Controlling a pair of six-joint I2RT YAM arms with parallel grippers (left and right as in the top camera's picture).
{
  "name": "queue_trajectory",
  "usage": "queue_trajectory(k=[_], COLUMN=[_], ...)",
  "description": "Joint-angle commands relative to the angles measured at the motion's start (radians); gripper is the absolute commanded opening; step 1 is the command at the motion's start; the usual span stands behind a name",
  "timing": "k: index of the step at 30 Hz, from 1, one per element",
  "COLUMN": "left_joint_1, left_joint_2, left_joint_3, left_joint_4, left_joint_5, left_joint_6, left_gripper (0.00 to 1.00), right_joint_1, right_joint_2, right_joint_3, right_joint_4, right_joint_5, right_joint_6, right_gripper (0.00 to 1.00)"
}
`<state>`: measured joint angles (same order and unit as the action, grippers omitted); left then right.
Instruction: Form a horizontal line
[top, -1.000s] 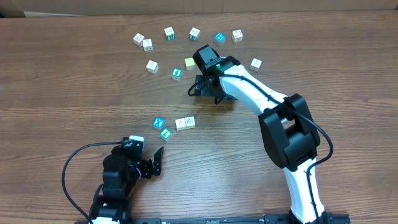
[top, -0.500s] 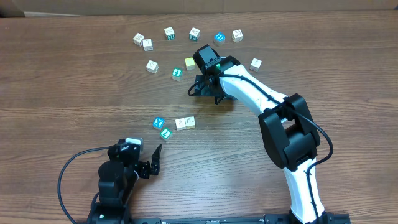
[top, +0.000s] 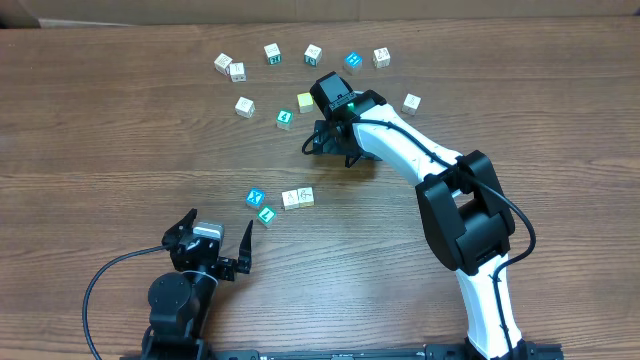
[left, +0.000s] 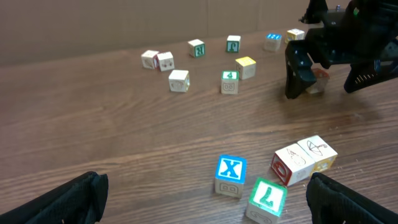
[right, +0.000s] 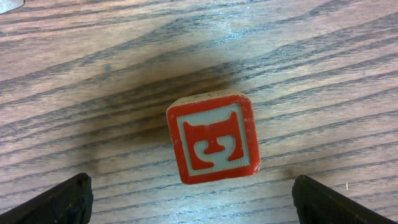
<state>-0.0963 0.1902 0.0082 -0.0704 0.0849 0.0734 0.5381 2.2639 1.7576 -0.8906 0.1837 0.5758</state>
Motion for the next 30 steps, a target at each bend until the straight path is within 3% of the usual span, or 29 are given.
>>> queue_trajectory(k=[1, 9, 30], left_joint_1=[0.011, 0.054, 0.056], left_joint_2=[-0.04, -0.188, -0.187], left_joint_3=[-0.004, -0.004, -0.004], left_joint_4=[-0.006, -0.007, -0.005], left_joint_5=[-0.014, -0.032, -0.14], left_joint_6=[0.04, 0.039, -0.103], left_gripper=[0.99, 0.99, 1.0], right_joint_1=[-0.003, -0.003, -0.003], right_joint_2=[0.004, 0.004, 0.004], right_joint_3=[-0.005, -0.005, -0.005], right_joint_4=[0.004, 0.004, 0.004], right_joint_5=[0.01, 0.01, 0.01], right_joint_6=[0.0, 0.0, 0.0], right_gripper=[1.0, 1.0, 1.0])
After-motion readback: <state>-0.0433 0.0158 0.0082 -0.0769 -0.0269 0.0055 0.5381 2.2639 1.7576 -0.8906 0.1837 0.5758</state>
